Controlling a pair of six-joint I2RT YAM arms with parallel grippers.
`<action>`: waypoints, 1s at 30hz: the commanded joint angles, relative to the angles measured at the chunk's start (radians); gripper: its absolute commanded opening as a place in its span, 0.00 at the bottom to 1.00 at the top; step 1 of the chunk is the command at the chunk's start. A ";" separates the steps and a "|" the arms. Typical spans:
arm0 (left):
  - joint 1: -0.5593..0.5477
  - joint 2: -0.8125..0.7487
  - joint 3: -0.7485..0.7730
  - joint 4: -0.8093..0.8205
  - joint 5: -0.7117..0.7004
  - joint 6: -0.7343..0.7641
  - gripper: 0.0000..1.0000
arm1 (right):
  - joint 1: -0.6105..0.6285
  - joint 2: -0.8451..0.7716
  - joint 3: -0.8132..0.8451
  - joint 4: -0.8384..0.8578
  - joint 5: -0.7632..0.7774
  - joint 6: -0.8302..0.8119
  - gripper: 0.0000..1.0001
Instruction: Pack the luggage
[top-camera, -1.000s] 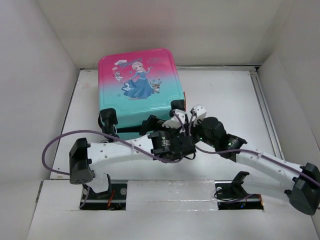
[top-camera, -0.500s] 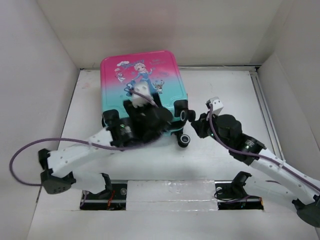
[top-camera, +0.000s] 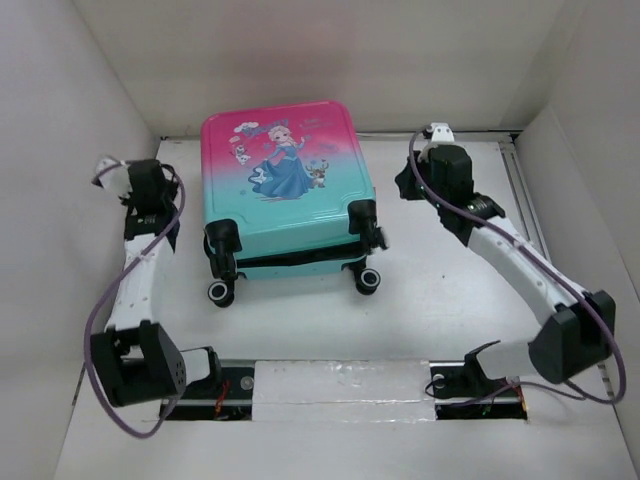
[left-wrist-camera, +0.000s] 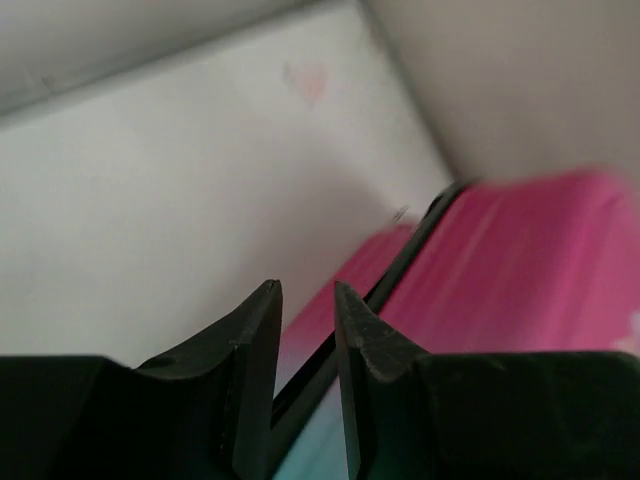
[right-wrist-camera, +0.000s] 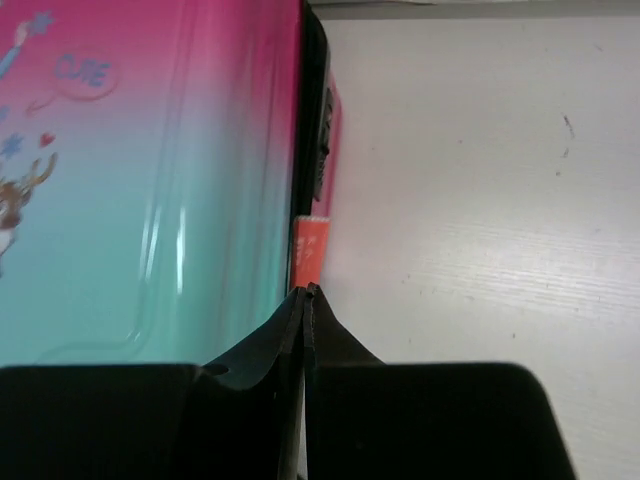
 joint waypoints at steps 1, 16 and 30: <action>-0.007 0.074 -0.148 0.141 0.246 -0.083 0.23 | -0.031 0.143 0.082 0.053 -0.068 -0.024 0.05; -0.497 0.049 -0.562 0.428 0.209 -0.196 0.13 | 0.003 0.571 0.424 0.049 -0.252 -0.062 0.14; -1.476 -0.003 -0.351 -0.111 -0.406 -0.511 0.24 | -0.124 0.590 0.705 -0.195 -0.252 -0.148 0.36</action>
